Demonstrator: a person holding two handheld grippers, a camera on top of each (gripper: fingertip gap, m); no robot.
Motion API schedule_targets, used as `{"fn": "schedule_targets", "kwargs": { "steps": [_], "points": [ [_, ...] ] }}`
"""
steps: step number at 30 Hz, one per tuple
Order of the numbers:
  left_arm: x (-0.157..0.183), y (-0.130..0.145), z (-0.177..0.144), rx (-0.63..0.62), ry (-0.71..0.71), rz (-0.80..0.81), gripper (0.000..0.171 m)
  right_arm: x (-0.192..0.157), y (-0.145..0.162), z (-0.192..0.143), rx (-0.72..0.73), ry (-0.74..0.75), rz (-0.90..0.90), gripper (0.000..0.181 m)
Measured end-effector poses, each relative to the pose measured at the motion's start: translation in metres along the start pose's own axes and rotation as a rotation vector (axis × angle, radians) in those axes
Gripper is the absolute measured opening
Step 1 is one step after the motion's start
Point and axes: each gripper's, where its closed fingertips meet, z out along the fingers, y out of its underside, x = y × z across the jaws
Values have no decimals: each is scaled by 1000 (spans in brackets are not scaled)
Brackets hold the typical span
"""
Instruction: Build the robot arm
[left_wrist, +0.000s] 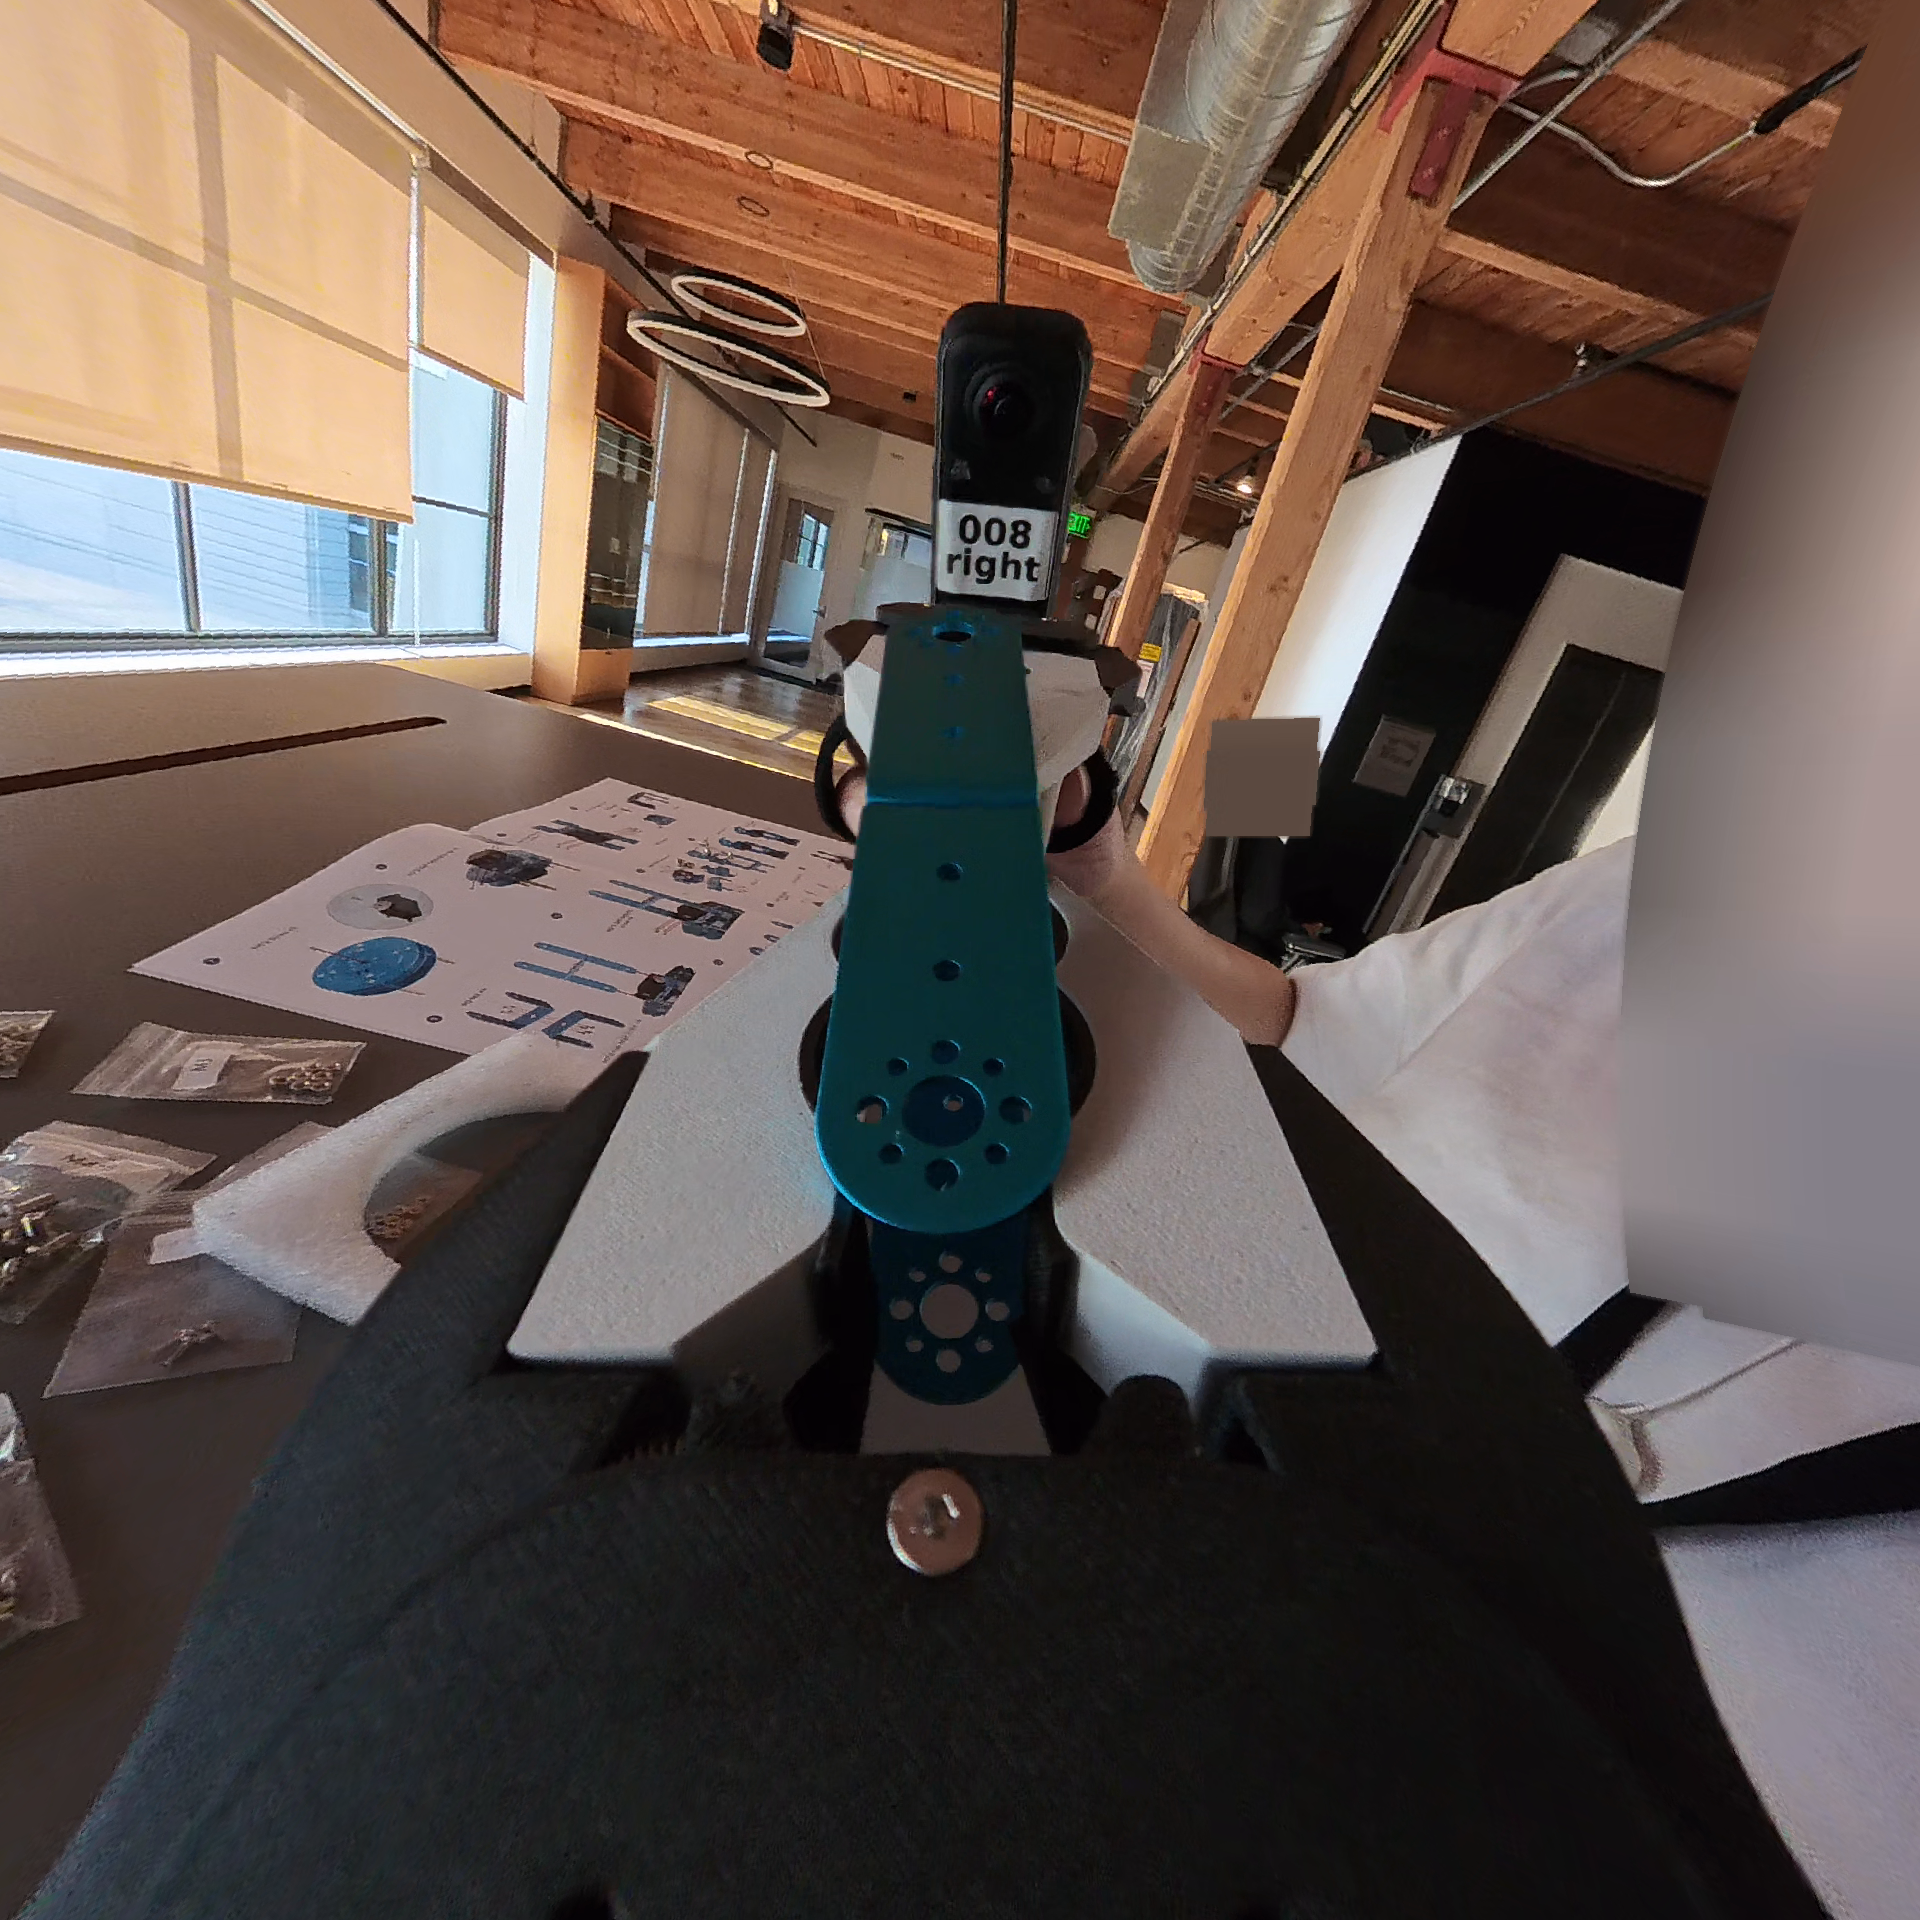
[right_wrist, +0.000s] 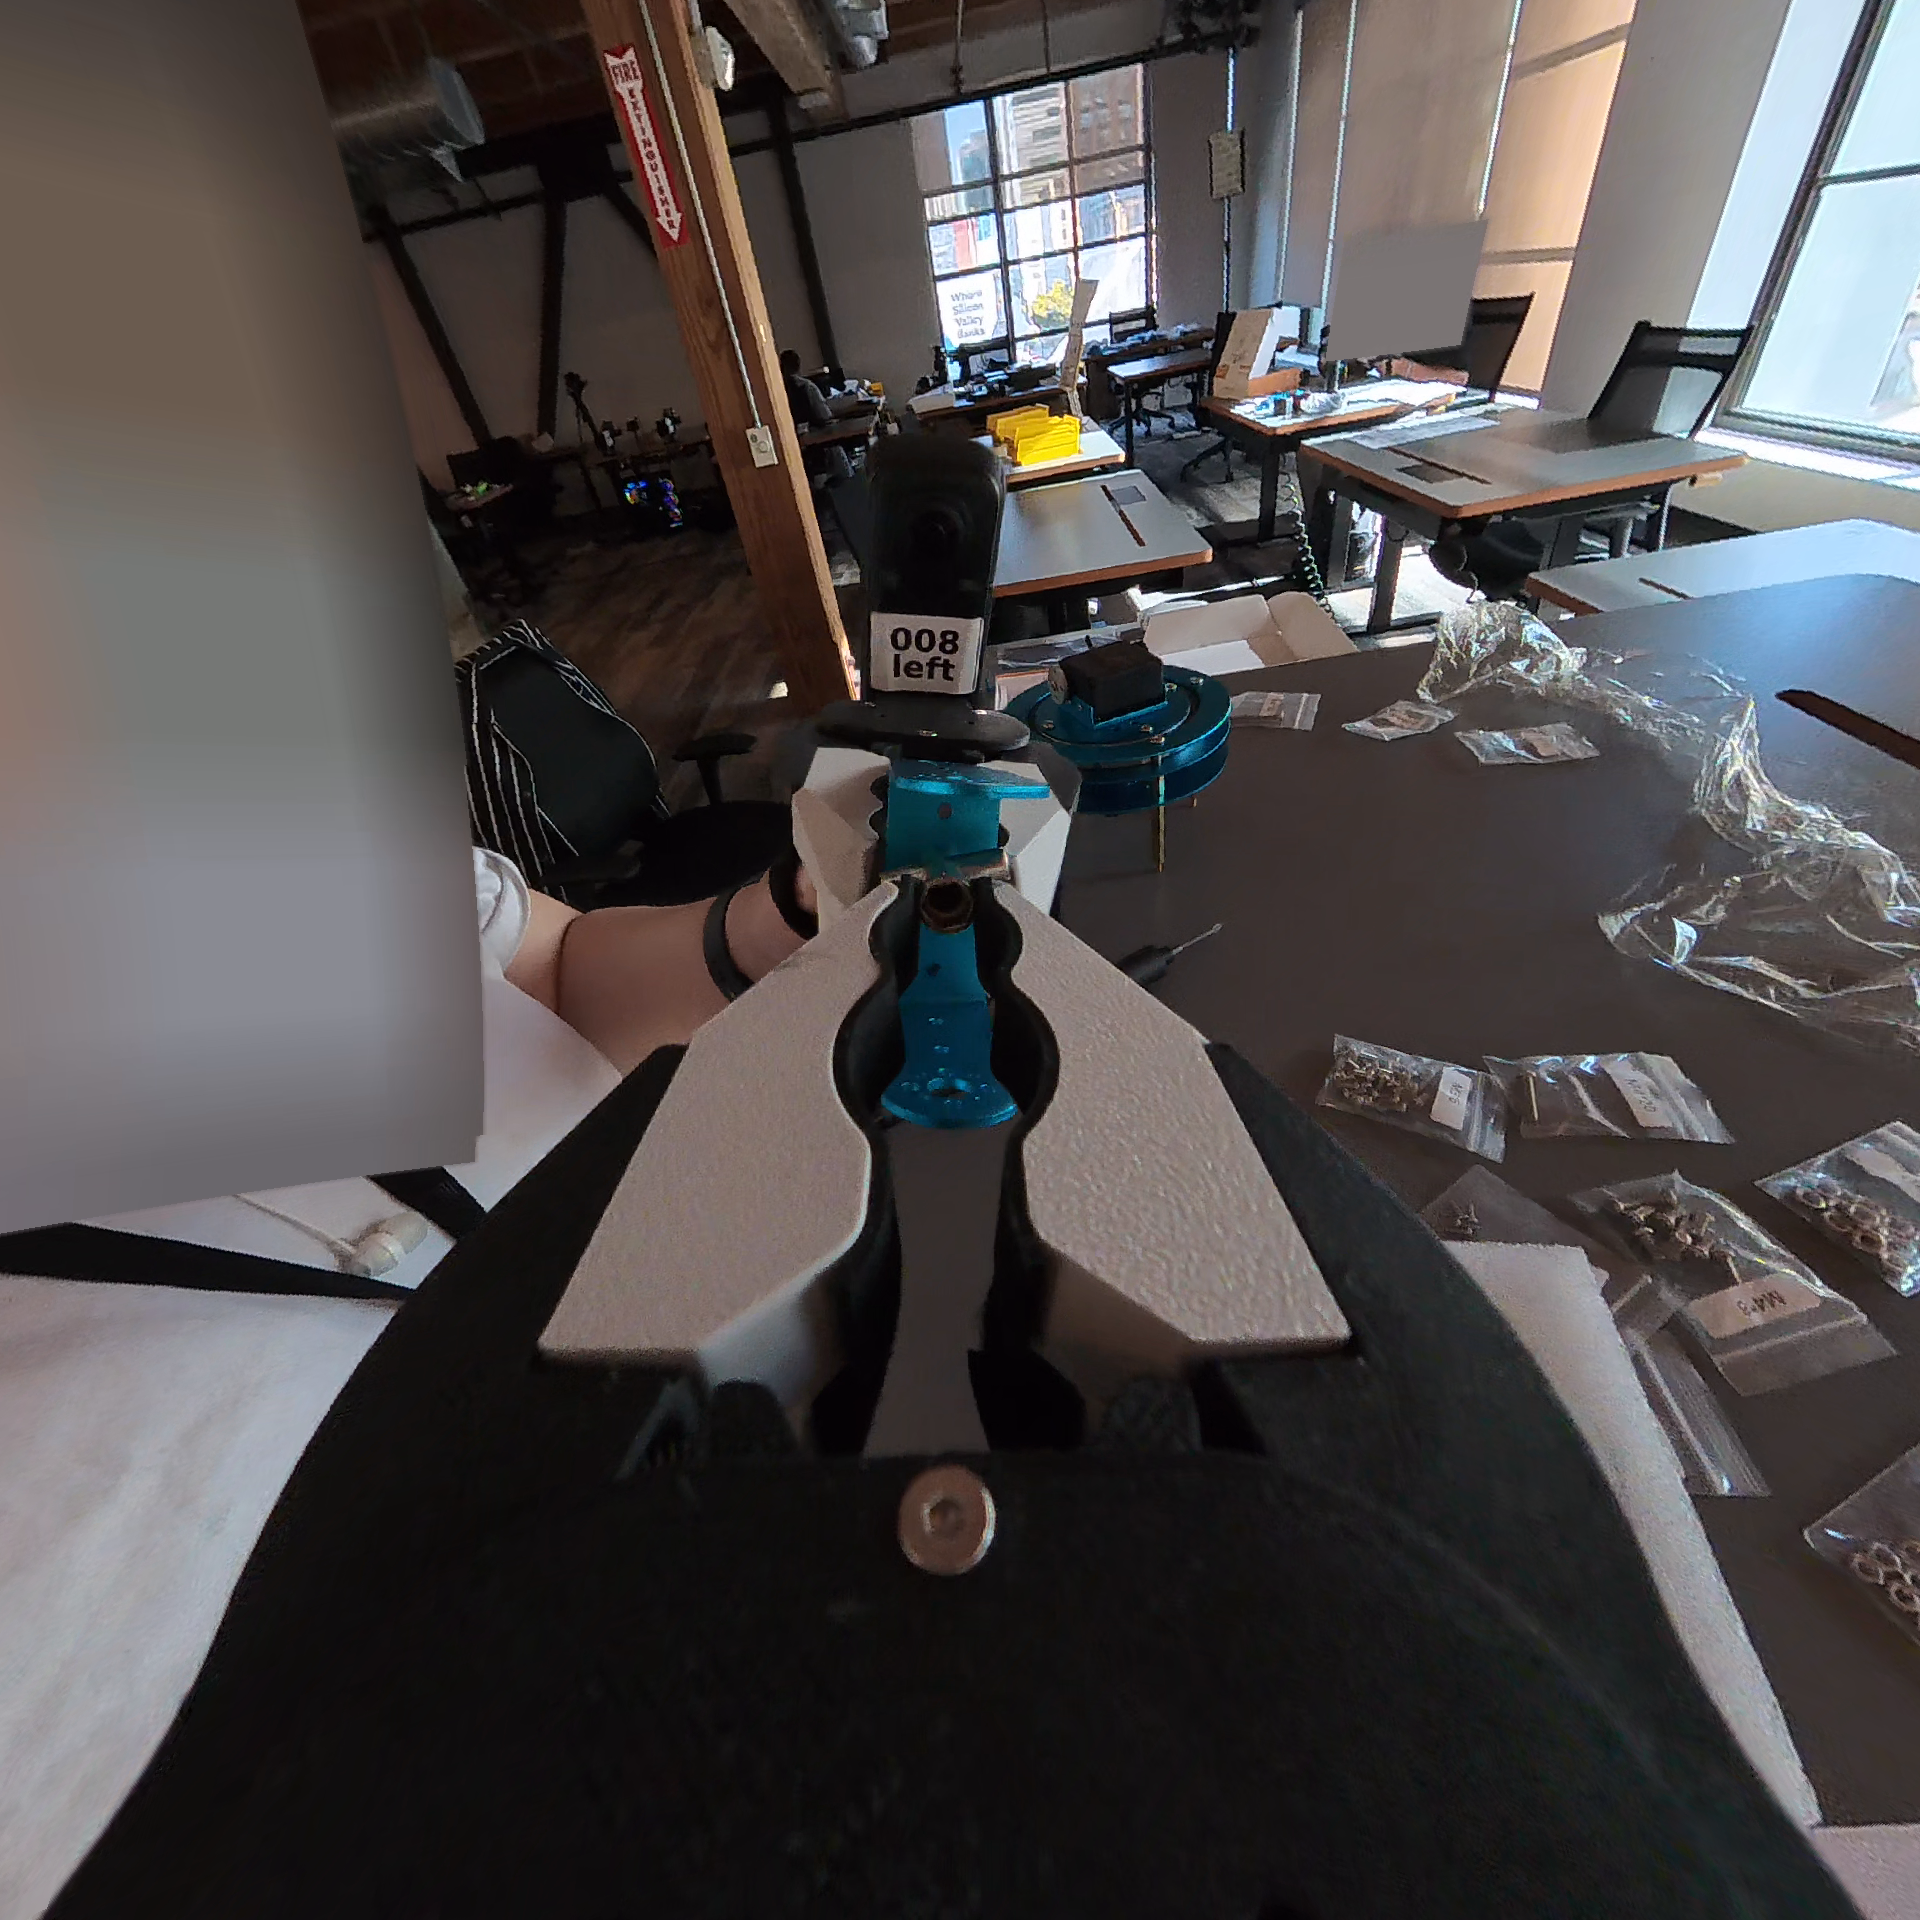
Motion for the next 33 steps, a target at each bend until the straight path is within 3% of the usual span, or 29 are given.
{"fn": "schedule_targets", "kwargs": {
  "steps": [6,16,23,33],
  "points": [
    [8,-10,-2,71,57,-41,31,-5,-14,6,-53,51,-47,10],
    [22,-30,-16,236,155,-152,27,-20,-23,28,-305,113,-110,9],
    [26,-37,-24,272,163,-139,27,-25,-28,37,-362,90,-124,9],
    [20,-36,-28,263,56,-40,26,-19,-28,41,-335,80,-82,9]
  ]
}}
